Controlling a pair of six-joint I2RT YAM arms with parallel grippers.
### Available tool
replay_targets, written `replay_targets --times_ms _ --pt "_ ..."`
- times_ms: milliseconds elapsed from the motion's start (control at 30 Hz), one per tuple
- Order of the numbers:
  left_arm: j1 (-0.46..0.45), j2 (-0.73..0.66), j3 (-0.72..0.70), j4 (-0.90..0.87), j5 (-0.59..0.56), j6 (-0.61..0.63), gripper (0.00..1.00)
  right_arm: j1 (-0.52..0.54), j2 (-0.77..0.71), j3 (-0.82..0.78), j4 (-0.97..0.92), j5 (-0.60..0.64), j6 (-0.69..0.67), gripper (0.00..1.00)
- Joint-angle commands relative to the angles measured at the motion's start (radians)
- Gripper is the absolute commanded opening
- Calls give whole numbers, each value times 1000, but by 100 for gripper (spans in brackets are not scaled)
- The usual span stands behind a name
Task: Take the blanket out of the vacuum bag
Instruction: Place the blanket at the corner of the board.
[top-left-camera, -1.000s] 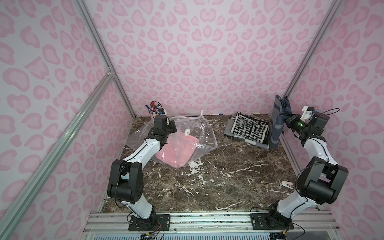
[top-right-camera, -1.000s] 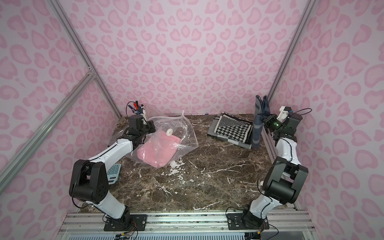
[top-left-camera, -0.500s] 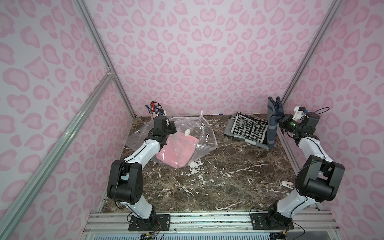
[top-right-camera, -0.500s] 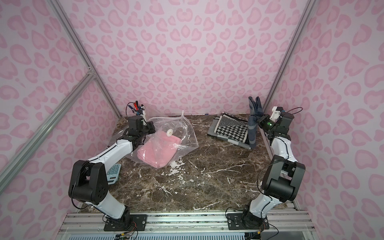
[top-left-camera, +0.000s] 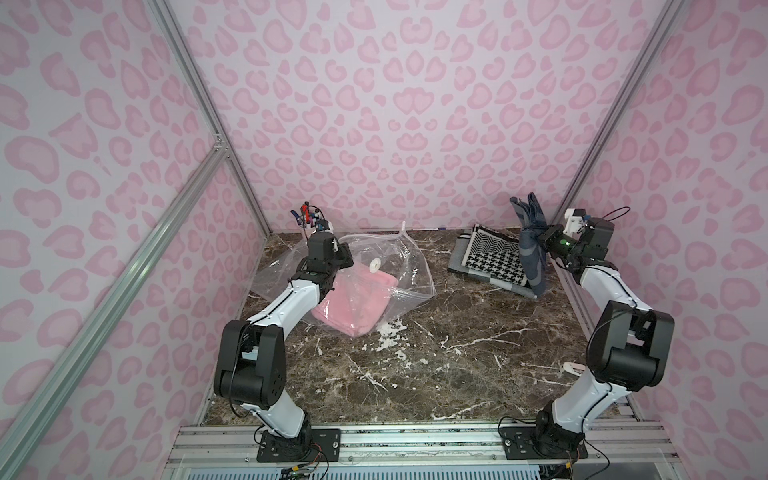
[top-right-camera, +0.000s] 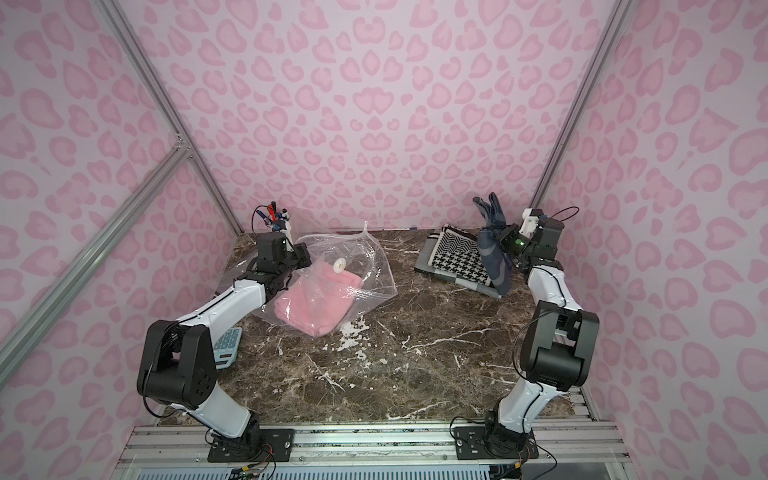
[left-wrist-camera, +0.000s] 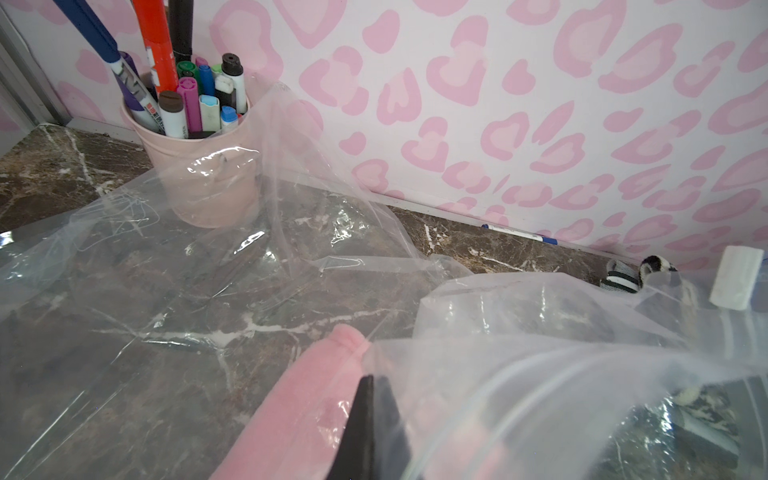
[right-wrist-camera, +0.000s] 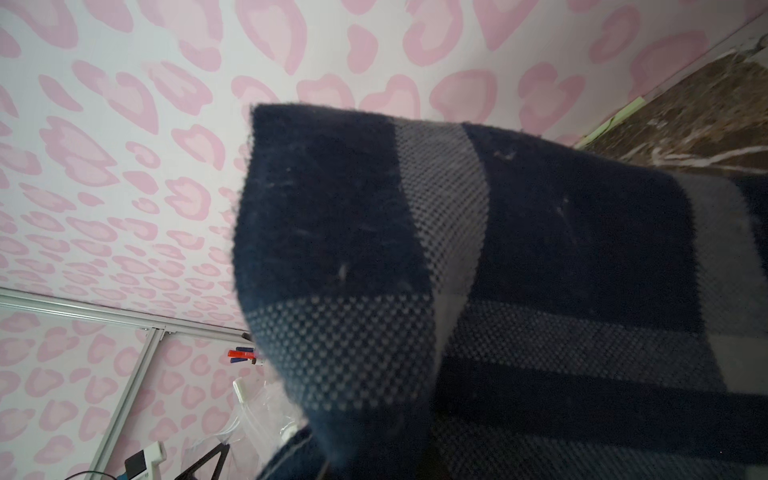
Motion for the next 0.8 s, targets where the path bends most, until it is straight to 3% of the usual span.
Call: replay_targets --times_ms 0,433,767 --pt "0 -3 -6 12 16 0 4 17 15 -3 67 -6 26 0" --pt "0 -5 -22 17 24 -4 4 104 92 84 30 -8 24 0" --pt "1 -1 -8 19 60 -18 4 112 134 29 91 -9 35 0"
